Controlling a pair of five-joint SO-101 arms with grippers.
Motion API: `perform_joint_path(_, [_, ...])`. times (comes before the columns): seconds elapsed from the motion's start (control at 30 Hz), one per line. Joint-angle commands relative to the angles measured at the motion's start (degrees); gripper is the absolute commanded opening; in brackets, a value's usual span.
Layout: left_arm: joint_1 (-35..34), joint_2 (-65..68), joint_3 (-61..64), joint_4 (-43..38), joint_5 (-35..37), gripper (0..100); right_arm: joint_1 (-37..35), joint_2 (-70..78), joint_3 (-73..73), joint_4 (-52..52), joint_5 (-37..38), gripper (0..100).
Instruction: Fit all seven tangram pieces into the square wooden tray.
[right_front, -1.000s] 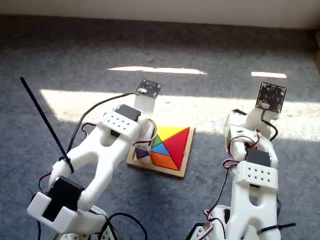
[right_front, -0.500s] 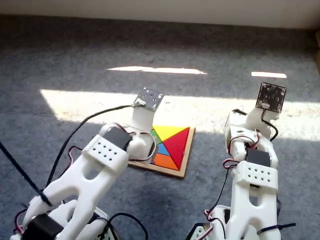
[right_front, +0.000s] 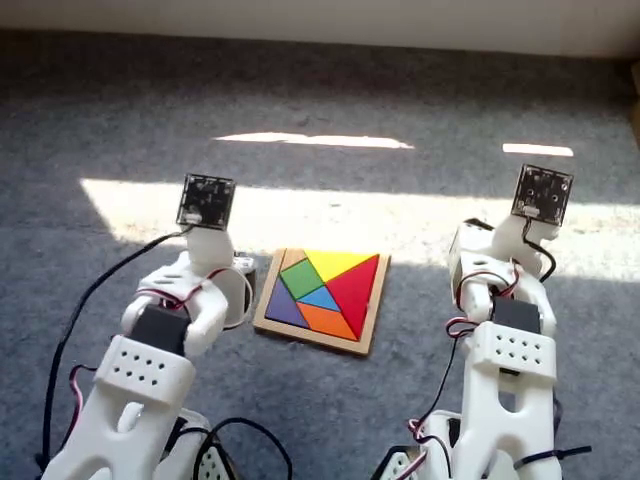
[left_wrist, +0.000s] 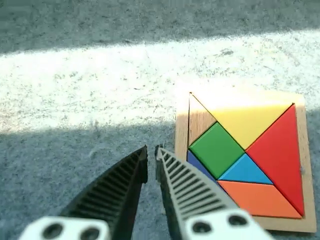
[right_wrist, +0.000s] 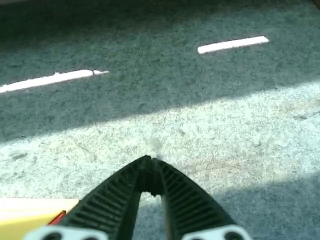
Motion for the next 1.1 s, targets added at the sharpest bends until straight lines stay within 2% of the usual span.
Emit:
perform_joint_path(0.0, [-2.51,-10.77,3.47,-2.55,-0.18,4,-2.51,-2.42,-0.22,0.31,0.53,0.9])
perform_joint_path(0.23, [-6.02,-23.52,12.26,-8.88,-0.18,4,-4.00,-4.35,-0.48,3.91,0.18,0.6])
perform_joint_path(0.4, [-10.86,-30.11,18.33,-12.92,-0.09,4,-6.20,-17.27,1.10,9.01,0.35,0.6])
perform_joint_path(0.83, [-13.32,-48.31,26.86,-12.57,-0.09,4,-13.85,-47.08,12.79,9.27,0.53,0.9])
perform_joint_path(1.07, [-16.48,-49.63,27.12,-12.40,-0.09,4,-15.25,-60.26,22.29,9.27,0.53,1.0])
